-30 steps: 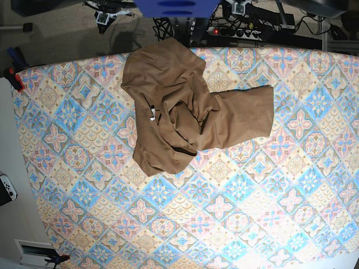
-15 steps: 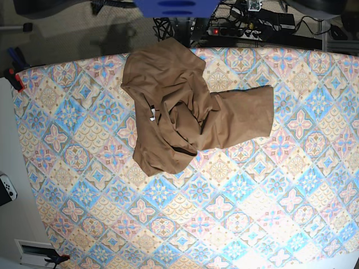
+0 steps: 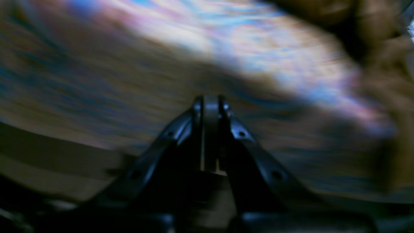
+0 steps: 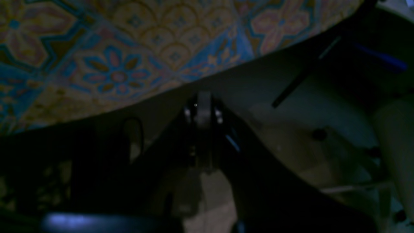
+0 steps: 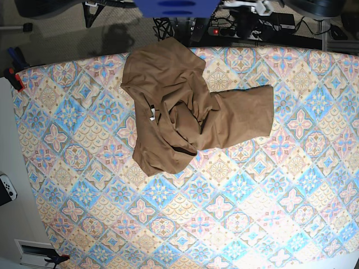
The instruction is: Layout the t-shirt on the table in an organized manner, then fold the t-shirt properly
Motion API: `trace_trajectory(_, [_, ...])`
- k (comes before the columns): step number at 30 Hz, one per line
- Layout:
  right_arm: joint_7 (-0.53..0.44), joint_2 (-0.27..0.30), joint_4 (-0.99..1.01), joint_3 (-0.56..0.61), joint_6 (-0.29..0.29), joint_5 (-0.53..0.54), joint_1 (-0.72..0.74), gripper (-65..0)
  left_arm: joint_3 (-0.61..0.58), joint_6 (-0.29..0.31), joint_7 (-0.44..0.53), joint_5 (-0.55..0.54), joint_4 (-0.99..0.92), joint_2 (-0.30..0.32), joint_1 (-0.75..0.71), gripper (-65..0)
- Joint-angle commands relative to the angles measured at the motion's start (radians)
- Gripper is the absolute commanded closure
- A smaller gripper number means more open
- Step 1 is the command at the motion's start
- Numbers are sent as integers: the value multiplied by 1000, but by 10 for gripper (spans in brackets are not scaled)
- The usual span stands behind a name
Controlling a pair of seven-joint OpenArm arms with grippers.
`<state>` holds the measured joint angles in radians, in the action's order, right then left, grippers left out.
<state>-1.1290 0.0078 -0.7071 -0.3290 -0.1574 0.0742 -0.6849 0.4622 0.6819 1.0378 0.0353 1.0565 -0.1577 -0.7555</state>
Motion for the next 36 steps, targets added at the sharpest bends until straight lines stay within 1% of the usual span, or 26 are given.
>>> trace_trajectory(1, [-24,2,0,-3,-1,8,-31,0,-16,14,35,-54,44,1,-45,0])
trace_trajectory(4, [-24,2,-1,-3,-1,8,-31,0,-56,16,35,-128,107,1,-81,0])
trace_trajectory(8, [-24,2,-50,-3,-1,8,-37,0,-56,16,35,-165,120,1,-83,0])
trace_trajectory(20, [-18,2,-469,6,0,2,-160,0,-64,16,29,-166,419,1,-81,0])
trace_trajectory(24, [-10,2,-567,6,3,-1,-181,0,-122,16,17,-174,515,1,-81,0])
trace_trajectory(25, [5,2,-596,6,3,-1,-181,0,-136,16,-17,-179,548,1,-81,0])
trace_trajectory(27, [74,2,-661,8,3,-1,-183,0,-145,16,-130,-179,627,1,-81,0])
trace_trajectory(29, [146,2,-722,8,3,-1,-184,0,-147,16,-271,-180,718,1,-81,0])
trace_trajectory(32, [226,2,-807,8,3,-1,-190,0,-147,16,-485,-180,862,1,-81,0])
trace_trajectory(34, [272,2,-862,8,3,-3,-198,-28,-144,16,-617,-180,944,1,-81,0])
trace_trajectory(36, [323,2,-917,28,3,-3,-198,-54,-141,16,-719,-189,993,1,-81,0])
